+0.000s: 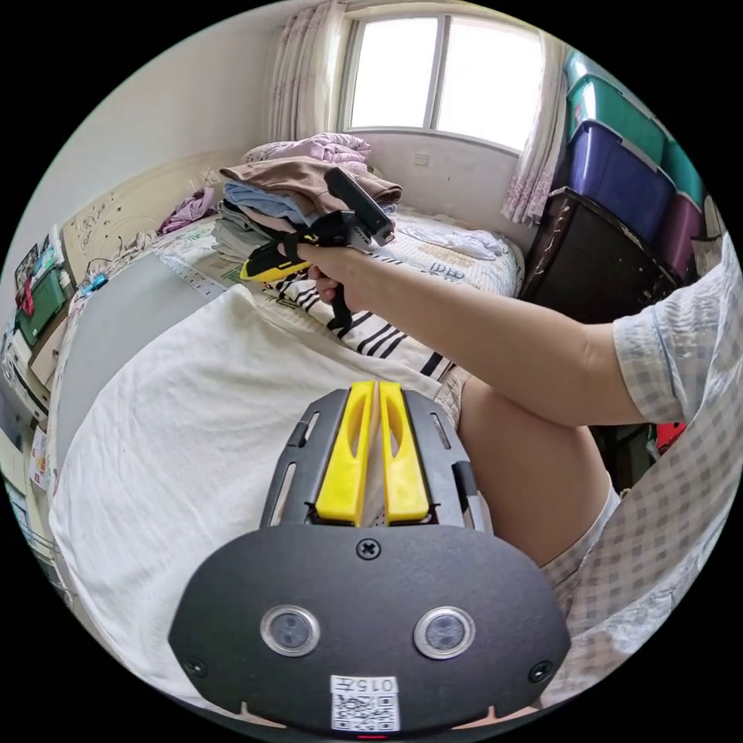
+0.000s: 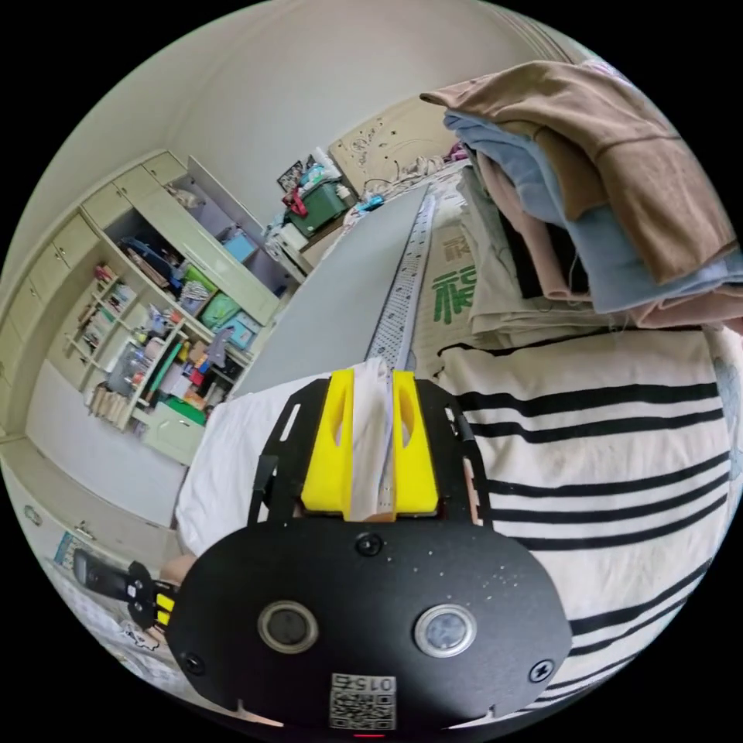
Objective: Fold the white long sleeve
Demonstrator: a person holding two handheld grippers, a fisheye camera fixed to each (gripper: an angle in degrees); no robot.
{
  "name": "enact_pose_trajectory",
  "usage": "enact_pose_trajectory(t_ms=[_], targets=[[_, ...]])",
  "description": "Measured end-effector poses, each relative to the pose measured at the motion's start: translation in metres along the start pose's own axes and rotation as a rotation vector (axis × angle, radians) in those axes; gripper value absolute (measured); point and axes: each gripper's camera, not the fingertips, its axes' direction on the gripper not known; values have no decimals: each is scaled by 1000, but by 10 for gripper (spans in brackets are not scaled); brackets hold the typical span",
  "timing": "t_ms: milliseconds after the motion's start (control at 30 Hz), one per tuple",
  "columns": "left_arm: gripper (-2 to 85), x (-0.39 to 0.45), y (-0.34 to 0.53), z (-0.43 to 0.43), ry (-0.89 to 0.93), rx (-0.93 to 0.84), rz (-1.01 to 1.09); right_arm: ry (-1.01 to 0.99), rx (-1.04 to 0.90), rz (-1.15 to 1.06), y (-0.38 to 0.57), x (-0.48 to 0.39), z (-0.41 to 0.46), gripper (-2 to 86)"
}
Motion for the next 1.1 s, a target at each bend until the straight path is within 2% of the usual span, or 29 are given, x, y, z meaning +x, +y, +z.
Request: enact_pose_trajectory(t_ms=[233,467,633,700,833,1033,1100], targets=[[5,-20,7,9,46,8,-37,-33,-88,6,-8,-10,29,18],[0,-14,7,17,1,-10,100,146,14,-60,-5,-45,32,-3],[-3,-16,5,30,-13,-59,141,295,-40,-155,-3,-72,57,-3],[-2,-24,1,40,-5,-103,131,381,-120,-206,-2,-85,80,-1],[2,-37,-3,47,7,-120,101,446,-121,-254,3,-105,89,8],[10,-71,-1,38,115,-50,-12,385,42,-228,31,-132,26,55],[14,-87,-1,20,223,57,-53,305,76,-240,54,-146,-16,57]])
